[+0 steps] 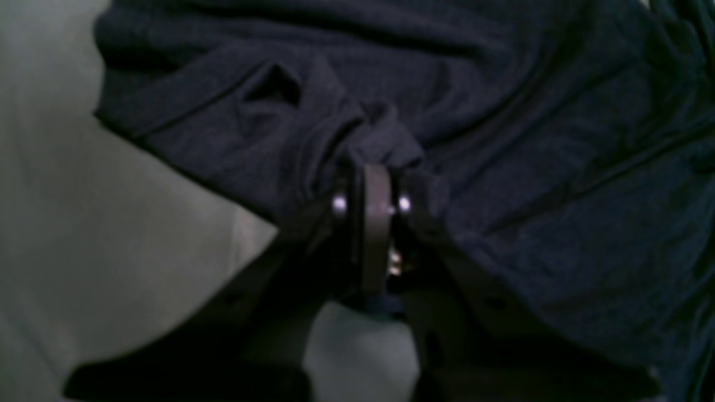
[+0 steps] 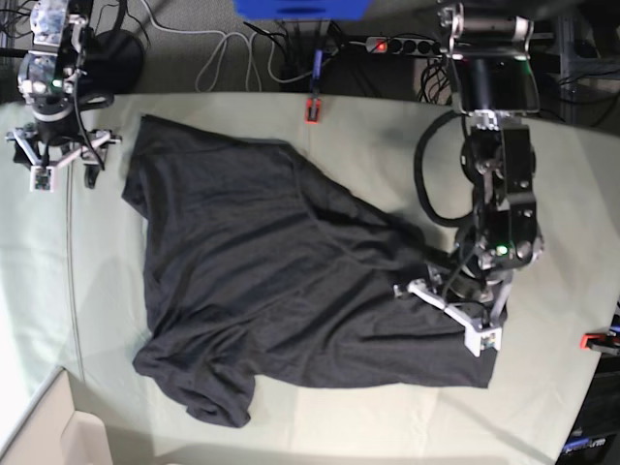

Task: Layout the t-shirt on the table in an organized manner, then fold the t-shirt properly
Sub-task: 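Move the left gripper down along the shirt side to grasp it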

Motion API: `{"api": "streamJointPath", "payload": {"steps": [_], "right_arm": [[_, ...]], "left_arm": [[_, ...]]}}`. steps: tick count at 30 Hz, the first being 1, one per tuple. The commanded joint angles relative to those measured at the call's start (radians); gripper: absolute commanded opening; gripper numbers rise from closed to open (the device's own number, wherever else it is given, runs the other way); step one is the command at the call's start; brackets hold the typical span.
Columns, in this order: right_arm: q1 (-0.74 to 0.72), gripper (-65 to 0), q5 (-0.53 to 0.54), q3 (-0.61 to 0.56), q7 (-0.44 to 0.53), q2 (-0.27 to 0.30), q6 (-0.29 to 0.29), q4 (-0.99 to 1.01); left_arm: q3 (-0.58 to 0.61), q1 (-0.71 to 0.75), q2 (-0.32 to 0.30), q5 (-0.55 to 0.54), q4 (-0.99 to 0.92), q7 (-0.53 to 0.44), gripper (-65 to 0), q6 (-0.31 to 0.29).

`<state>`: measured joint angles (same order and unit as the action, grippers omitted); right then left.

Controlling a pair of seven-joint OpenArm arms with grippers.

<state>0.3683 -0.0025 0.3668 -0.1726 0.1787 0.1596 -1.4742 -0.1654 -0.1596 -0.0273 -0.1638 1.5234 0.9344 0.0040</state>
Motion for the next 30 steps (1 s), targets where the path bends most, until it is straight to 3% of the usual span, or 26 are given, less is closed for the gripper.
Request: {"api": "streamJointPath", "payload": {"steps": [1,5,10,15,21,25,30], "right_arm": [[-0.002,-16.4,0.003,0.004,0.023,0.011,-0.002,-0.016],[-0.002,-16.4,0.003,0.005,0.023,0.012,-0.002,-0.016],[-0.004,-16.4,0.003,0.005,0.023,0.014,-0.002,-0.016],[-0.004,-16.4,0.003,0.005,0.023,0.014,-0.002,-0.016],[-0.022,-16.4,0.003,0.004,0.023,0.014,-0.002,-0.015],[-0.024,-16.4,0.003,0.004,0.023,0.014,-0.002,-0.015],[-0.025,-16.4,0.003,0.004,0.023,0.014,-0.002,-0.015]], "left_arm": [[0.002,-0.015,-0.001,-0.006,0.059,-0.022,-64.6,-0.002],[-0.012,0.084,-0.003,0.000,0.291,-0.012,-64.7,0.001],[-0.128,0.259,0.000,0.000,0.475,-0.012,-64.7,0.001],[-0.236,0.368,-0.013,0.000,0.441,-0.012,-64.7,-0.008],[-0.214,0.455,-0.122,-0.006,0.434,-0.012,-64.7,-0.009],[-0.185,0.437,-0.147,-0.006,0.389,-0.013,-64.2,-0.009],[-0.079,0.300,-0.133,0.000,0.242,-0.012,-64.0,-0.002]]}}
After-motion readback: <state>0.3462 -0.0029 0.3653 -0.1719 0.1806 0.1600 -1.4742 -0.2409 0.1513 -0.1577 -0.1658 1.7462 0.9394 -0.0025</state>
